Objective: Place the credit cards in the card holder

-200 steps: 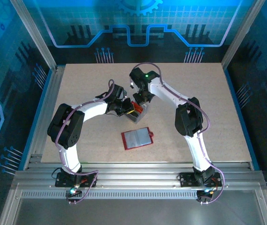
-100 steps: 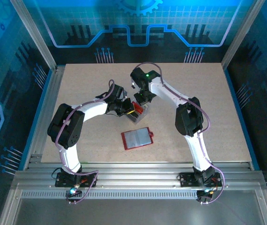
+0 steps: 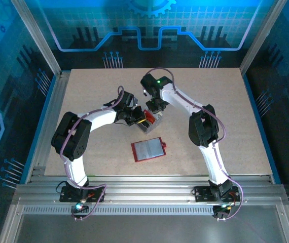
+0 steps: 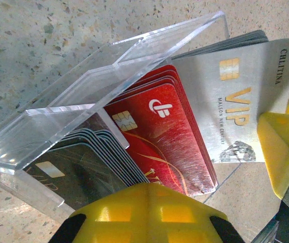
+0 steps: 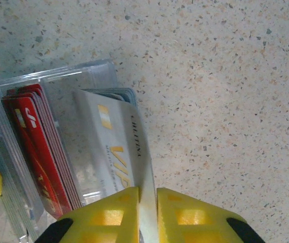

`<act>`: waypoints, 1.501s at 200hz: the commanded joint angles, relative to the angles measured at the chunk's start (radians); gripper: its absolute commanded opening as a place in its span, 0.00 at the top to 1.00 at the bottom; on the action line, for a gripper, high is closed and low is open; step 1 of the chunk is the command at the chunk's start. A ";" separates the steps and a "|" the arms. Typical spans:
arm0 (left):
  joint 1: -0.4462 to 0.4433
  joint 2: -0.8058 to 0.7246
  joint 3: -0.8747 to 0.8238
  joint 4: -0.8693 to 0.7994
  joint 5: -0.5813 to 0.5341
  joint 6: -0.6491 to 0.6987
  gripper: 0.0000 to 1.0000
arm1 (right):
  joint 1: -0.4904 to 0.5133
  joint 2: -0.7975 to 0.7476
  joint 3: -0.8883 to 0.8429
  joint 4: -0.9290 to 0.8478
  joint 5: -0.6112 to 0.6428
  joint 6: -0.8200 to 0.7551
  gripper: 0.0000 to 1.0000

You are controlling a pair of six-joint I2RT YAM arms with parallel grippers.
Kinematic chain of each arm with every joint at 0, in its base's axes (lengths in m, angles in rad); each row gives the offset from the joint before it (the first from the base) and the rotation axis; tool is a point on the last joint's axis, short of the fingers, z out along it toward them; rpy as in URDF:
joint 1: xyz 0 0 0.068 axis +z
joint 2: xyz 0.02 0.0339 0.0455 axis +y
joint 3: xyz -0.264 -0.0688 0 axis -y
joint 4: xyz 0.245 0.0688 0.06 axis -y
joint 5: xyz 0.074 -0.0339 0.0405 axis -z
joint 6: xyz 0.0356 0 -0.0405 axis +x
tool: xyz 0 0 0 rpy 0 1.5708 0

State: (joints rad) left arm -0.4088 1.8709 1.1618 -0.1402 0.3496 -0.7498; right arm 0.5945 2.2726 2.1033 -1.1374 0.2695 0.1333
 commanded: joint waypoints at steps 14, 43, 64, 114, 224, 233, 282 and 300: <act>0.008 0.023 -0.036 -0.088 -0.034 0.031 1.00 | 0.001 0.034 0.018 -0.053 0.043 -0.009 0.76; 0.009 0.022 -0.034 -0.088 -0.032 0.030 1.00 | 0.004 0.047 0.021 -0.047 0.038 -0.013 0.72; 0.009 0.023 -0.035 -0.091 -0.033 0.031 1.00 | 0.002 0.048 0.023 -0.037 0.007 -0.014 0.69; 0.009 0.022 -0.031 -0.093 -0.033 0.032 1.00 | -0.005 0.061 0.021 -0.023 -0.058 -0.010 0.67; 0.008 0.022 -0.033 -0.096 -0.036 0.035 1.00 | -0.007 0.028 -0.015 -0.002 0.075 0.001 0.65; 0.010 0.024 -0.033 -0.096 -0.036 0.033 1.00 | -0.006 0.022 -0.017 -0.002 0.086 -0.001 0.65; 0.009 0.022 -0.037 -0.095 -0.037 0.033 1.00 | 0.000 0.005 -0.019 0.001 0.128 -0.007 0.65; 0.010 0.022 -0.037 -0.095 -0.037 0.033 1.00 | 0.006 0.003 -0.019 -0.002 0.149 -0.009 0.65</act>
State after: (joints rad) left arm -0.4088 1.8709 1.1618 -0.1402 0.3492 -0.7494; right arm 0.6060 2.3035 2.0998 -1.1286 0.3065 0.1299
